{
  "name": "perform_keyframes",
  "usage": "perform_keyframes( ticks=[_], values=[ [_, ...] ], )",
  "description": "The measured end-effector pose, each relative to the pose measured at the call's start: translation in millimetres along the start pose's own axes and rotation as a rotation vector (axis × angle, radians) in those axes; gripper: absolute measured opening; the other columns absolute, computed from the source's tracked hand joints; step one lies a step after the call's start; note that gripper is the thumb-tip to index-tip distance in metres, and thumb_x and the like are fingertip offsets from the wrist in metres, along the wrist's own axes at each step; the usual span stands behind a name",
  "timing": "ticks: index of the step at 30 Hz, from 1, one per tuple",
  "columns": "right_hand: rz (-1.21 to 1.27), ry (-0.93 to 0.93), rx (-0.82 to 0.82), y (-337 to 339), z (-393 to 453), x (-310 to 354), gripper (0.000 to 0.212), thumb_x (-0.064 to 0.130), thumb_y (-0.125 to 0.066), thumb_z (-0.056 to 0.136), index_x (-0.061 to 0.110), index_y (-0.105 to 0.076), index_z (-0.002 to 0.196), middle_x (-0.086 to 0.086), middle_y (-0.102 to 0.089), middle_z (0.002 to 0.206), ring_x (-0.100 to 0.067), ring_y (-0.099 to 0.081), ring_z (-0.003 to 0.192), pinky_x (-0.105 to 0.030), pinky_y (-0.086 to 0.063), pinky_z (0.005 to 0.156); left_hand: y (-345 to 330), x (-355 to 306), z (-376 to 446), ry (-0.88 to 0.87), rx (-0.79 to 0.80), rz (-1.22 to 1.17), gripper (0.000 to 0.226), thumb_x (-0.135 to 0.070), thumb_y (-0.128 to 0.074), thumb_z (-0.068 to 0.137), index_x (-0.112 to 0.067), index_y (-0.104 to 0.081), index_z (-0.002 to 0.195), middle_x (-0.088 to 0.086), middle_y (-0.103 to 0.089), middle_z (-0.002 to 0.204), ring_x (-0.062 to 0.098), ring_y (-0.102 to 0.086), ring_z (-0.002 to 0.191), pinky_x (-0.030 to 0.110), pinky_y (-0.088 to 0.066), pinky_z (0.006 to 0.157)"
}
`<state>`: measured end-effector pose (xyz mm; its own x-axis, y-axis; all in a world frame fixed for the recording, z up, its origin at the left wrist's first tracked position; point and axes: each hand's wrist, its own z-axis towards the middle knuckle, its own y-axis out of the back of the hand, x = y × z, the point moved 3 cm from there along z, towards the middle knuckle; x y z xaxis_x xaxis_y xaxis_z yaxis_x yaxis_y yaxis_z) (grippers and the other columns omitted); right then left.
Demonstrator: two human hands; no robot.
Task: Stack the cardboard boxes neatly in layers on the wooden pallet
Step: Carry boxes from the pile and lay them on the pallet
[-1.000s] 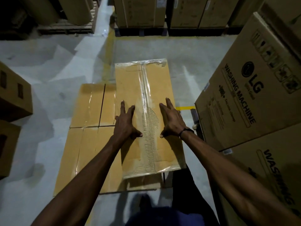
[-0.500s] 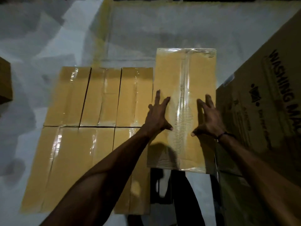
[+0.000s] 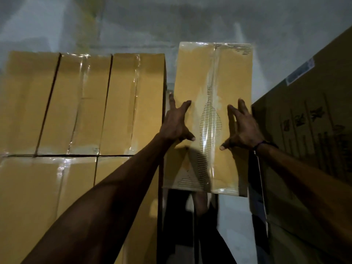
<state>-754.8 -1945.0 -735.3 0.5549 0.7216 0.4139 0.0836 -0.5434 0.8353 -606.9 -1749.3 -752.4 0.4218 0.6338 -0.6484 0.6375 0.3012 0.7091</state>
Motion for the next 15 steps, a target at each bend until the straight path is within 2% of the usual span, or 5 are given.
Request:
perform_keyframes(
  ticks=[3, 6, 9, 13, 15],
  values=[
    [0.003, 0.025, 0.010, -24.6, 33.3, -5.2, 0.159, 0.043, -0.105, 0.031, 0.018, -0.020, 0.163, -0.006, 0.010, 0.172, -0.033, -0.004, 0.157, -0.058, -0.013, 0.125, -5.8, 25.9, 18.0, 0.037, -0.033, -0.041, 0.131, -0.036, -0.102, 0.047, -0.022, -0.033, 0.158, 0.017, 0.012, 0.168, 0.044, -0.020, 0.151, 0.046, -0.030, 0.120],
    [0.022, 0.047, 0.023, -48.7, 63.3, -5.5, 0.161, 0.045, -0.104, 0.029, 0.017, -0.020, 0.163, -0.007, 0.009, 0.172, -0.033, -0.003, 0.157, -0.062, -0.018, 0.123, -7.8, 50.4, 31.7, 0.078, -0.044, -0.026, 0.127, -0.030, -0.102, 0.049, -0.022, -0.036, 0.157, 0.018, 0.001, 0.168, 0.042, -0.024, 0.150, 0.044, -0.032, 0.117],
    [0.024, 0.066, 0.036, -67.9, 86.9, -5.7, 0.161, 0.046, -0.104, 0.029, 0.017, -0.020, 0.163, -0.008, 0.009, 0.172, -0.034, -0.002, 0.157, -0.062, -0.018, 0.123, -11.7, 71.6, 43.0, 0.123, -0.046, -0.021, 0.126, -0.025, -0.102, 0.050, -0.021, -0.036, 0.157, 0.016, 0.000, 0.169, 0.040, -0.026, 0.149, 0.043, -0.034, 0.114],
    [0.020, 0.076, 0.037, -86.6, 107.9, -10.1, 0.161, 0.046, -0.104, 0.028, 0.016, -0.022, 0.163, -0.009, 0.006, 0.172, -0.033, -0.004, 0.157, -0.059, -0.018, 0.124, -21.7, 100.4, 60.1, 0.117, -0.033, -0.025, 0.131, -0.028, -0.103, 0.046, -0.018, -0.035, 0.157, 0.020, -0.002, 0.168, 0.039, -0.023, 0.151, 0.040, -0.032, 0.117],
    [0.024, 0.077, 0.041, -90.5, 114.6, -12.3, 0.159, 0.045, -0.104, 0.029, 0.015, -0.024, 0.162, -0.009, 0.005, 0.172, -0.034, -0.004, 0.157, -0.061, -0.019, 0.124, -26.4, 110.3, 67.0, 0.127, -0.020, -0.025, 0.133, -0.032, -0.103, 0.046, -0.018, -0.033, 0.158, 0.021, -0.004, 0.168, 0.040, -0.021, 0.151, 0.042, -0.031, 0.118]
  ],
)
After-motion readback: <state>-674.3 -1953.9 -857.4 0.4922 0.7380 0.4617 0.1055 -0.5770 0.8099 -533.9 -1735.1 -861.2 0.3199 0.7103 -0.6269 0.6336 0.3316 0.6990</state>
